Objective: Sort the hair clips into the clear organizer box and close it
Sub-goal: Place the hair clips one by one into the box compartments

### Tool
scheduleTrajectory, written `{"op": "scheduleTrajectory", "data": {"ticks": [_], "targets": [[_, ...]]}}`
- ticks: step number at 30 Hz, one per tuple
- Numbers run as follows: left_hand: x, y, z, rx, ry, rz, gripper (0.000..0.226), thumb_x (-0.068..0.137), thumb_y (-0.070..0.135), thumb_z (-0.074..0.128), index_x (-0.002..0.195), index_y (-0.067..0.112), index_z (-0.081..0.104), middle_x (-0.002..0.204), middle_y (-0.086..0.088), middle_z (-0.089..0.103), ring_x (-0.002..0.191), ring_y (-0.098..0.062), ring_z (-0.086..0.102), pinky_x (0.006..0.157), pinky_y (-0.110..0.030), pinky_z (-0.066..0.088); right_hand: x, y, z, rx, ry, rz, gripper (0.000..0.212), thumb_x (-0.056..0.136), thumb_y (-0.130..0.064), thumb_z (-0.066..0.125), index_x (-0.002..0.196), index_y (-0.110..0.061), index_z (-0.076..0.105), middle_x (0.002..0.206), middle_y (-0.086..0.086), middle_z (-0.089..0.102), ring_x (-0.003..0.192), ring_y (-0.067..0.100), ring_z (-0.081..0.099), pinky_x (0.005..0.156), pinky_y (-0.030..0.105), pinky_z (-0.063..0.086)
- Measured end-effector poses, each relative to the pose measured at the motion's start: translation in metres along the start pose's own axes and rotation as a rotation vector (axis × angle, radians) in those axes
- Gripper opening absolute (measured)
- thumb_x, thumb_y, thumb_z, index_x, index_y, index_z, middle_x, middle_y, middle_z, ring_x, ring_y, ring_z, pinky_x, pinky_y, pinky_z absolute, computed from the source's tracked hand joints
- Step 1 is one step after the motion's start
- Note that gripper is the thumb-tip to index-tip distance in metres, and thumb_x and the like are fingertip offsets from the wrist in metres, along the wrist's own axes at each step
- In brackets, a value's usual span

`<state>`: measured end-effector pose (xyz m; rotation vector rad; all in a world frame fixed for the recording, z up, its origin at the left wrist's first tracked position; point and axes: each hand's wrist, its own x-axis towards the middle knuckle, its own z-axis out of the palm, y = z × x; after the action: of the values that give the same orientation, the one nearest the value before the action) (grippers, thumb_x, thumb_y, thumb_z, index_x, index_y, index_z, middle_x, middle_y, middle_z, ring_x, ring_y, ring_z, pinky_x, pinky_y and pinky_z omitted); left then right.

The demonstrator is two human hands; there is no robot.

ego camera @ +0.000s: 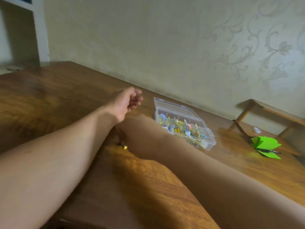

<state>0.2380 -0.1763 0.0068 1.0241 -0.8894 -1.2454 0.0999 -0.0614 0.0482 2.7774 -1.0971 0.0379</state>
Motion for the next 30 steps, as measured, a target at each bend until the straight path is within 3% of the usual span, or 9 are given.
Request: {"op": "scheduleTrajectory", "data": {"ticks": [3,8,11,14,18,20,23,26,30], "targets": [[-0.005,-0.001,0.003,0.018,0.016,0.026,0.032,0.093,0.015,0.049,0.112,0.014,0.075,0.084,0.001,0.076,0.075,-0.014,0.066,0.075,-0.029,0.050,-0.012,0.006,-0.018,0.130,-0.095,0.016,0.016,0.099,-0.018,0.062,0.104,-0.021,0.077,0.096,-0.002,0.072,0.088,0.020,0.067,0.077,0.040,0.058],[-0.008,0.001,0.007,0.023,0.007,0.053,0.032,0.094,0.014,0.048,0.113,0.013,0.074,0.083,0.000,0.076,0.073,-0.013,0.065,0.076,-0.030,0.047,-0.012,-0.001,-0.018,0.071,-0.161,-0.020,0.026,0.098,-0.019,0.063,0.117,-0.029,0.079,0.111,-0.004,0.075,0.100,0.020,0.070,0.084,0.041,0.062],[-0.007,0.000,0.008,0.034,0.003,0.063,0.032,0.093,0.013,0.048,0.112,0.013,0.074,0.082,0.001,0.076,0.070,-0.012,0.065,0.074,-0.029,0.047,-0.014,0.000,-0.018,0.041,-0.145,-0.032,0.021,0.096,-0.016,0.065,0.109,-0.024,0.079,0.106,0.000,0.074,0.095,0.023,0.070,0.078,0.039,0.062],[-0.002,-0.003,0.007,0.029,0.000,0.058,0.033,0.093,0.013,0.047,0.112,0.013,0.074,0.082,0.000,0.076,0.069,-0.012,0.065,0.071,-0.027,0.047,-0.019,-0.005,-0.023,-0.003,-0.145,-0.047,0.021,0.094,-0.008,0.060,0.103,-0.019,0.075,0.099,0.002,0.069,0.084,0.023,0.063,0.062,0.030,0.049],[0.000,-0.004,0.008,0.034,-0.004,0.060,0.033,0.093,0.011,0.046,0.112,0.012,0.073,0.081,-0.001,0.075,0.068,-0.013,0.065,0.068,-0.027,0.047,-0.020,-0.012,-0.030,-0.063,-0.163,-0.091,0.021,0.095,-0.008,0.062,0.112,-0.016,0.071,0.102,0.003,0.067,0.079,0.021,0.058,0.052,0.028,0.039],[-0.001,-0.003,0.011,0.020,0.010,0.062,0.031,0.094,0.008,0.045,0.109,0.011,0.072,0.076,0.000,0.073,0.066,-0.013,0.062,0.064,-0.025,0.046,-0.015,-0.015,-0.028,-0.085,-0.169,-0.138,0.030,0.096,-0.011,0.064,0.122,-0.023,0.072,0.106,0.001,0.069,0.081,0.020,0.062,0.047,0.025,0.034],[-0.003,-0.002,0.014,0.016,0.010,0.063,0.032,0.094,0.007,0.044,0.111,0.011,0.071,0.077,0.000,0.073,0.067,-0.014,0.062,0.065,-0.026,0.045,-0.015,-0.016,-0.028,-0.098,-0.138,-0.187,0.031,0.099,-0.017,0.064,0.127,-0.028,0.072,0.113,-0.001,0.072,0.087,0.020,0.068,0.054,0.025,0.041],[-0.004,-0.003,0.013,0.018,0.014,0.067,0.033,0.094,0.007,0.044,0.115,0.011,0.070,0.082,-0.002,0.072,0.069,-0.013,0.062,0.069,-0.027,0.046,-0.021,-0.014,-0.022,-0.076,-0.079,-0.157,0.019,0.097,-0.020,0.067,0.116,-0.017,0.068,0.107,0.003,0.070,0.079,0.022,0.059,0.049,0.029,0.033],[-0.005,-0.003,0.015,0.041,-0.003,0.068,0.032,0.097,0.009,0.043,0.114,0.013,0.069,0.083,-0.002,0.071,0.070,-0.012,0.061,0.071,-0.027,0.045,-0.026,-0.009,-0.002,-0.033,0.060,-0.104,0.012,0.096,-0.012,0.062,0.108,-0.012,0.063,0.105,0.011,0.065,0.081,0.029,0.061,0.060,0.034,0.037]]}}
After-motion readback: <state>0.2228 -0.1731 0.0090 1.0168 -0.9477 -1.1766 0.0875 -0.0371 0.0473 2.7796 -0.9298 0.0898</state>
